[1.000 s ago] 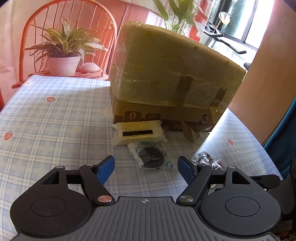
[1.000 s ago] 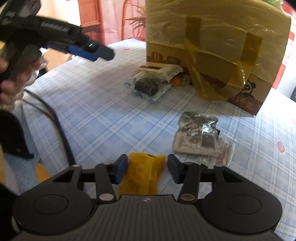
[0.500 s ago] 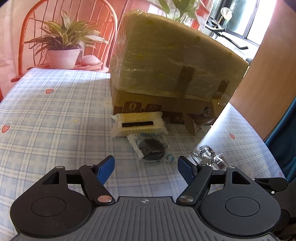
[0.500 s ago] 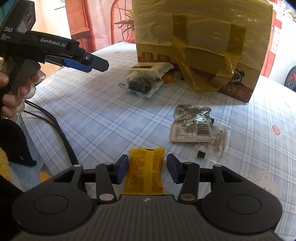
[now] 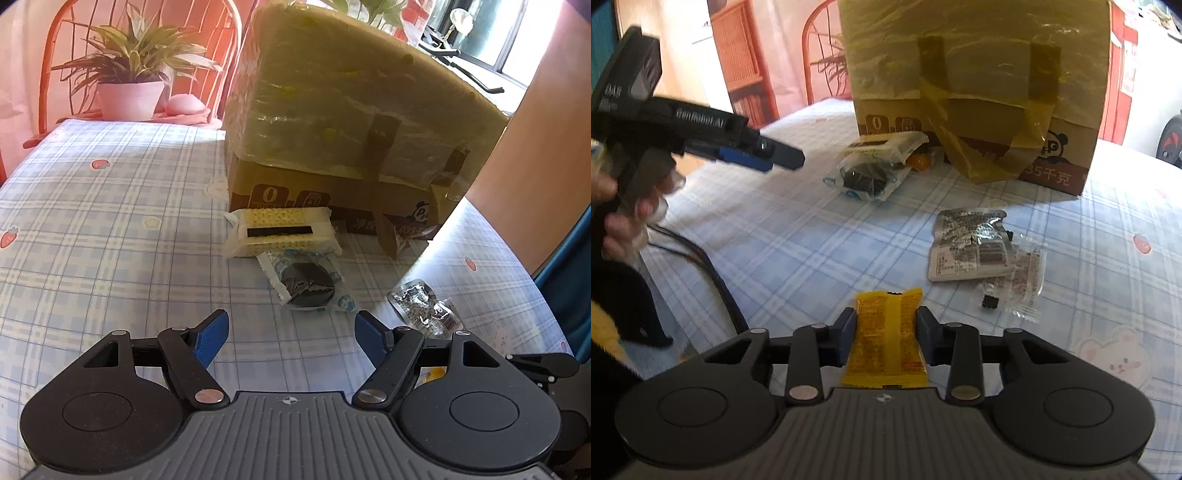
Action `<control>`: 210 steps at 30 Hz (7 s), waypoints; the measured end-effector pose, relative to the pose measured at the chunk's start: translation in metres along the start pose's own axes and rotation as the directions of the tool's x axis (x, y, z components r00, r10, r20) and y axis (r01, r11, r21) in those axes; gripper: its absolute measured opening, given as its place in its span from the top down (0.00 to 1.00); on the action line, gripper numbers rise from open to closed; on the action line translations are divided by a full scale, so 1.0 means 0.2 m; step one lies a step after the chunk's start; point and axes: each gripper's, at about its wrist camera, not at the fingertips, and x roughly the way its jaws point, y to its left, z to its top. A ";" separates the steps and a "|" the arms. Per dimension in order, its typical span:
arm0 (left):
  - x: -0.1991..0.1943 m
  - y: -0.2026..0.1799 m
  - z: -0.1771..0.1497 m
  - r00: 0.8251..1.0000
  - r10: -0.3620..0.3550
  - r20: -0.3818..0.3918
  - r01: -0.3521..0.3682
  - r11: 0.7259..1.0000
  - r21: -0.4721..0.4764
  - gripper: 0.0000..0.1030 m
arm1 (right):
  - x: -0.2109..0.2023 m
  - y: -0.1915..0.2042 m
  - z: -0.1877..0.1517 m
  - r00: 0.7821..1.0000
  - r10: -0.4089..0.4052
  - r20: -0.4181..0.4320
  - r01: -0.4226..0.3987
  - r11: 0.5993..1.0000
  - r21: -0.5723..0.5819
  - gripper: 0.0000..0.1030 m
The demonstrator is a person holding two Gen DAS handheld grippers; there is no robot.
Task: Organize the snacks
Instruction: 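Lift the yellow packet with the right tool while the left tool lowers over the black round packet, then grasp the black round packet with the left tool while the right tool holds the yellow packet, then carry both packets over the box and open both tools to drop them in, then withdraw both open tools from the box back to the table snacks, then grasp the white cracker packet with the left tool while the right tool lowers onto the silver foil packet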
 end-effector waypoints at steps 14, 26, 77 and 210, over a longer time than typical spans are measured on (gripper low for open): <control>0.04 0.00 0.01 0.999 0.035 -0.019 -0.035 0.999 -0.012 0.25 | 0.02 -0.33 0.19 0.930 -0.265 0.255 0.224 0.958 0.178 0.67; 0.22 -0.08 0.11 0.998 0.020 -0.065 -0.021 1.000 -0.012 0.25 | 0.13 -0.47 0.17 0.935 -0.258 0.245 0.201 0.951 0.234 0.67; 0.11 -0.20 0.06 0.989 0.047 0.140 -0.059 0.995 0.082 0.50 | 0.08 -0.48 0.17 0.934 -0.232 0.273 0.166 0.956 0.243 0.67; 0.17 0.07 0.19 0.999 0.003 0.037 -0.006 0.997 0.082 0.17 | 0.25 -0.10 0.15 0.955 -0.277 0.108 0.270 0.960 0.074 0.33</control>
